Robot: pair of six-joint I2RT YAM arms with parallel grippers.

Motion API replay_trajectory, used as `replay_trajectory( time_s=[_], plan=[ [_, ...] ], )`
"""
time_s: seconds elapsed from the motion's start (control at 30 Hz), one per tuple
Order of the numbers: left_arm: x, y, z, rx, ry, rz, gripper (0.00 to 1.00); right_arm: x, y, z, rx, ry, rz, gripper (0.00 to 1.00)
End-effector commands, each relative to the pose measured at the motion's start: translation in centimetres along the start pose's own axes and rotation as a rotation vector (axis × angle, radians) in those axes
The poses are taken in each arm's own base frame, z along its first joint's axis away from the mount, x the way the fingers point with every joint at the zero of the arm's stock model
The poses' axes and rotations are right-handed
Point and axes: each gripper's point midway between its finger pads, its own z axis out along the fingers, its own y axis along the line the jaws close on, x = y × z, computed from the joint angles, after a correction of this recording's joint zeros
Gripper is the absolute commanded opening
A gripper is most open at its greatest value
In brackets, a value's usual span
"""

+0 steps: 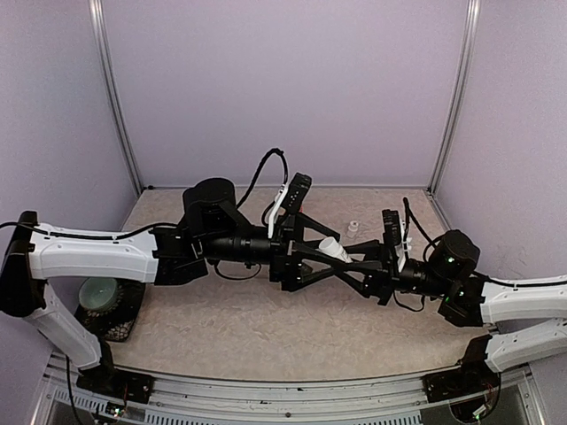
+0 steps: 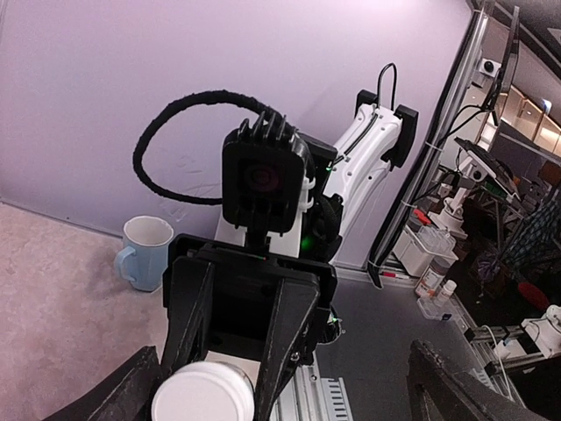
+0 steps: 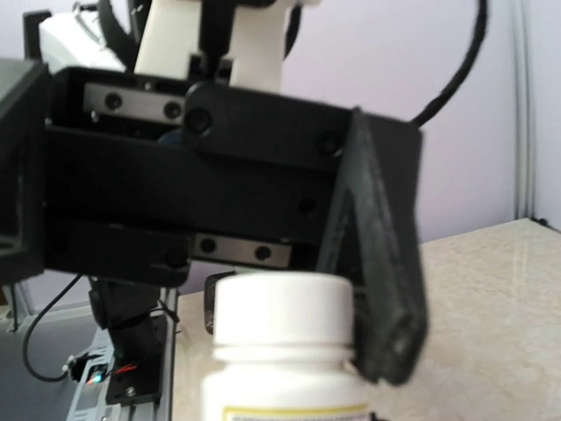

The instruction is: Sort the pills into containers

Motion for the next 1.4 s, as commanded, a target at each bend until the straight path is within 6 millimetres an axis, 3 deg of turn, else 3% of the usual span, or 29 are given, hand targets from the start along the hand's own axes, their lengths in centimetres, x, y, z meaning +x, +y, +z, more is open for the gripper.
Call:
replay_trajectory(
  time_s=[0.0, 0.3, 0.53, 0.7, 1.0, 1.2, 1.37],
  plan=[
    [-0.3, -0.9, -1.1, -0.001, -0.008, 0.001, 0.93, -1.6, -1.5, -1.2, 0.123, -0.075, -0.021, 0.19],
    [-0.2, -1.3, -1.9, -0.022, -0.007, 0.001, 0.93, -2.7, -3.0, -2.7, 0.239, -0.105, -0.035, 0.19],
    [-1.7, 0.7, -3.0, -0.115, -0.050, 0.027, 0.97, -1.7, 0.6, -0.6, -0.017, -0.032, -0.039, 0.20],
    [-2.6, 1.2, -2.0, -0.084, -0.043, 0.040, 0.97, -0.1, 2.5, 1.4, -0.163, 0.023, 0.012, 0.19],
    [-1.0, -0.4, 0.4, 0.018, 0.008, 0.029, 0.96, -0.2, 1.9, 2.0, -0.140, 0.005, 0.015, 0.19],
    [-0.3, -0.4, 0.5, 0.023, 0.022, 0.019, 0.96, -0.4, 1.7, 1.8, -0.124, -0.001, 0.003, 0.20],
    [-0.7, -0.8, 0.1, 0.021, 0.009, 0.027, 0.95, -0.5, 0.4, 1.1, -0.040, -0.016, 0.007, 0.20]
  ],
)
